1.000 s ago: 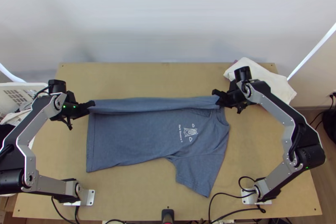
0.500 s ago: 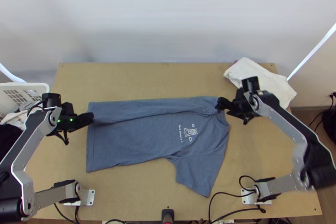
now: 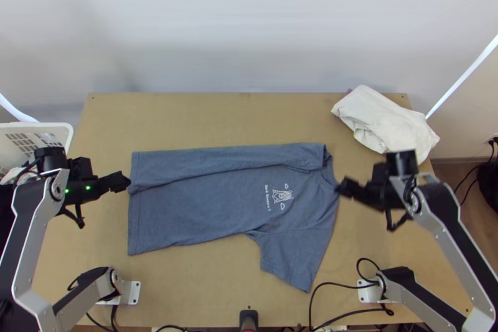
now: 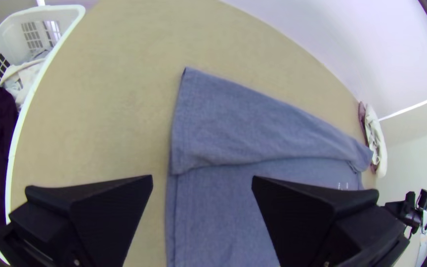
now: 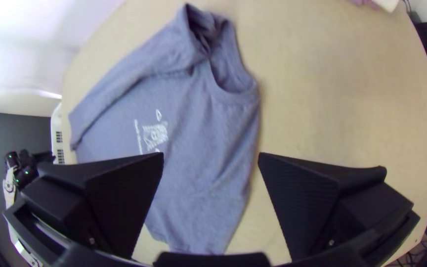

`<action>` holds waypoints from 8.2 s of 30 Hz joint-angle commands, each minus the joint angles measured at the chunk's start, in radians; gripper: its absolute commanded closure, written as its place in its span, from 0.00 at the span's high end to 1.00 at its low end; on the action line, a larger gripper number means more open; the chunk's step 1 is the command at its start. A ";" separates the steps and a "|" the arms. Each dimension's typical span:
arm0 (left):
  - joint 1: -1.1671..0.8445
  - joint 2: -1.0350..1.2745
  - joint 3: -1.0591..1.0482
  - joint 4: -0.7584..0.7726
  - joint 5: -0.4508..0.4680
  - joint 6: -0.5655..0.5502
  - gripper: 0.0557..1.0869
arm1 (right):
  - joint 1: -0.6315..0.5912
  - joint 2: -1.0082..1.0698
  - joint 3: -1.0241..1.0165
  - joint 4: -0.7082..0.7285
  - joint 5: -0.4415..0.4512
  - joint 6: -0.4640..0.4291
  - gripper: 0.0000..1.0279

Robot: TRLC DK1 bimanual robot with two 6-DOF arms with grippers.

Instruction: Fold the t-shirt

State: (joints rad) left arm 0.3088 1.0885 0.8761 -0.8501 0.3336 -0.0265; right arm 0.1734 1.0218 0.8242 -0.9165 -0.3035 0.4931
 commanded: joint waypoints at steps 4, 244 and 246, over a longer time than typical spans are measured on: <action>-0.004 -0.064 0.015 -0.052 0.015 0.028 0.95 | 0.044 -0.055 -0.143 -0.048 -0.016 -0.005 0.56; -0.482 0.333 0.457 -0.069 0.099 -0.115 0.04 | 0.069 0.357 0.641 0.272 -0.025 0.088 0.96; -0.545 0.370 0.472 -0.038 0.078 -0.145 0.04 | 0.066 0.353 0.639 0.272 -0.025 0.088 0.96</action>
State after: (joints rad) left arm -0.1711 1.4117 1.3109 -0.9199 0.4259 -0.0917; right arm 0.2398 1.3945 1.4803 -0.6518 -0.3233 0.5831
